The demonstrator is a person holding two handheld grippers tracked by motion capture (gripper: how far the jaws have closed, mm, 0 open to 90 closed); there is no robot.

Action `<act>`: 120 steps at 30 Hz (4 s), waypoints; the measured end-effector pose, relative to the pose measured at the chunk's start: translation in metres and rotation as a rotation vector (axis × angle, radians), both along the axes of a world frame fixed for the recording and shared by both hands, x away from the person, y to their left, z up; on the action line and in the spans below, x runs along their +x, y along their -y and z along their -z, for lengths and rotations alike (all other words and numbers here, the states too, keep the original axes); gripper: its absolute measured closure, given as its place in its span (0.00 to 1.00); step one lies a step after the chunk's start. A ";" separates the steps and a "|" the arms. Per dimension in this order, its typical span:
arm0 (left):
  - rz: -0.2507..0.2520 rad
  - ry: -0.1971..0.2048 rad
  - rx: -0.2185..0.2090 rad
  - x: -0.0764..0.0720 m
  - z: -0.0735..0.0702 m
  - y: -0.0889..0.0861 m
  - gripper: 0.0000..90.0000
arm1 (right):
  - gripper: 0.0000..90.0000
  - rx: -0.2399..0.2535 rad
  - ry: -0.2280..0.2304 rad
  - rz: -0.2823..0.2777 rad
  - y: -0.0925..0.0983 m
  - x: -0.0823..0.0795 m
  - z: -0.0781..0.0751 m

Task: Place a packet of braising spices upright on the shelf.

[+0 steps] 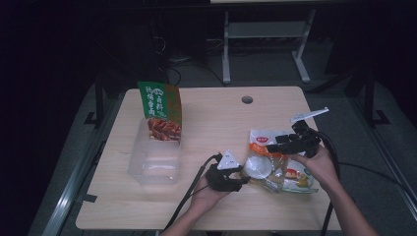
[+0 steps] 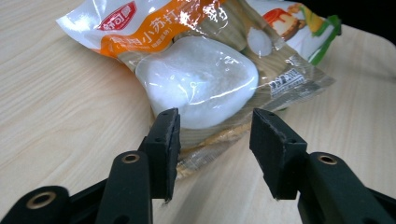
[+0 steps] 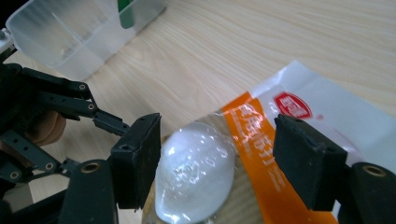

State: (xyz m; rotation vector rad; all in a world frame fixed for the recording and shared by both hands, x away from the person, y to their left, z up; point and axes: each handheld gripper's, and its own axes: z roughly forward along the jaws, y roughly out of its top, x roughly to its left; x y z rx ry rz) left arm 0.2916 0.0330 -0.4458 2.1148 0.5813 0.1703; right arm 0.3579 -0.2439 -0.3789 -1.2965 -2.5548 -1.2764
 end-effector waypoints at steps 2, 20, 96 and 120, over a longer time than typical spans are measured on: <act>0.004 0.008 0.018 0.004 0.001 0.005 0.61 | 0.35 -0.003 -0.003 0.003 0.005 -0.001 0.003; -0.014 -0.008 0.063 0.008 0.011 0.019 0.74 | 0.35 -0.044 -0.035 0.068 0.042 -0.017 0.017; -0.084 -0.213 -0.194 0.036 0.005 -0.011 0.57 | 0.99 0.080 0.108 -0.196 -0.005 -0.027 0.005; -0.127 -0.059 -0.103 0.015 -0.012 -0.030 0.99 | 0.92 0.019 0.126 -0.197 -0.033 -0.023 0.006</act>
